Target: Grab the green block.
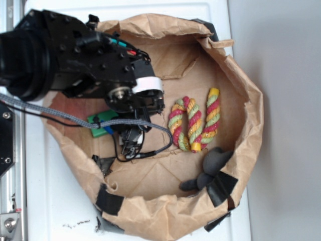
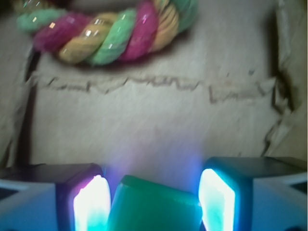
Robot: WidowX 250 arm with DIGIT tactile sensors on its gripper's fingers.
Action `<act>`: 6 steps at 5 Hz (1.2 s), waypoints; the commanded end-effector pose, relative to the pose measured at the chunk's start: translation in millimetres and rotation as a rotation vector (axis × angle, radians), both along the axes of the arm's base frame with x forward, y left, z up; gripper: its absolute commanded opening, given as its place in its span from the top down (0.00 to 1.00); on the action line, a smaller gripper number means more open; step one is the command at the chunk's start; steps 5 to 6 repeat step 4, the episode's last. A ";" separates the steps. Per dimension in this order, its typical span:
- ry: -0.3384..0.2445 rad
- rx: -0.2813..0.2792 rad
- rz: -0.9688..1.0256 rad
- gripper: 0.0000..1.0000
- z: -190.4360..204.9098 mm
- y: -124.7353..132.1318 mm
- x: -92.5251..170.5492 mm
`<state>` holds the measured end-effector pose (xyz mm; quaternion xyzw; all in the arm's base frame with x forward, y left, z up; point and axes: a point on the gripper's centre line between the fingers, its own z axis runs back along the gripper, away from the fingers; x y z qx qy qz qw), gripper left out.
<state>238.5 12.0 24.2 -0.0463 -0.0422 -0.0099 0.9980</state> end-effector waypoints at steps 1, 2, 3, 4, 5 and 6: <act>-0.055 -0.046 0.047 1.00 71.1 5.7 12.5; -0.103 -0.050 0.057 1.00 97.4 7.7 10.4; -0.132 -0.057 0.070 1.00 112.0 10.0 7.6; -0.145 -0.057 0.061 1.00 114.6 10.7 7.0; -0.145 -0.057 0.061 1.00 114.6 10.7 7.0; -0.145 -0.057 0.061 1.00 114.6 10.7 7.0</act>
